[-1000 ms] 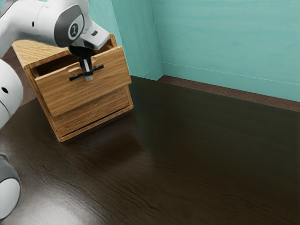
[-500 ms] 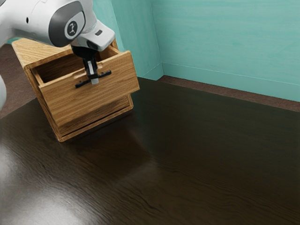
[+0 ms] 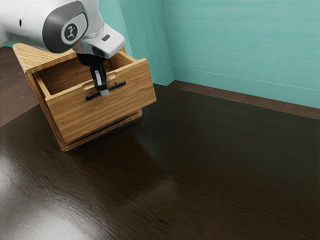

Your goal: Pull the drawer handle with one arm to open the drawer

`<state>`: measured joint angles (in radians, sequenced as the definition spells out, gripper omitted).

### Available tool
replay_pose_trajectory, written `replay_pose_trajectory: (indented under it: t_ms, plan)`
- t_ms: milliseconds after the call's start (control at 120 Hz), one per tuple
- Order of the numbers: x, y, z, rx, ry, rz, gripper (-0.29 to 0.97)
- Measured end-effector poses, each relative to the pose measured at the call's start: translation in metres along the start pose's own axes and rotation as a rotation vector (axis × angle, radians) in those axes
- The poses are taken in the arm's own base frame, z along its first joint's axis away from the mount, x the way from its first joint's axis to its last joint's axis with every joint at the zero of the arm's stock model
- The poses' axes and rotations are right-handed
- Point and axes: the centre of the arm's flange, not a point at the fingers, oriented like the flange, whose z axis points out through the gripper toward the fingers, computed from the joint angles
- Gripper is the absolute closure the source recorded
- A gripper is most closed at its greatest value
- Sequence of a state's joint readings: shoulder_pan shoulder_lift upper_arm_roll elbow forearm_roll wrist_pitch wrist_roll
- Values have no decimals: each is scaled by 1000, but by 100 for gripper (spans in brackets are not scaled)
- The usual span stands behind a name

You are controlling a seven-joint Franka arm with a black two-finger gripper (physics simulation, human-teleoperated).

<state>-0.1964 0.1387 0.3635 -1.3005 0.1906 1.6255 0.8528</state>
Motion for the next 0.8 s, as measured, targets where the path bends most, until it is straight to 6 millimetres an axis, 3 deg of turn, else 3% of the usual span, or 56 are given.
replay_pose_trajectory:
  t_ms: [625, 800]
  plan:
    - [9, 25, -2, -105, 7, -160, 66]
    - [16, 40, -11, -121, 14, -181, 72]
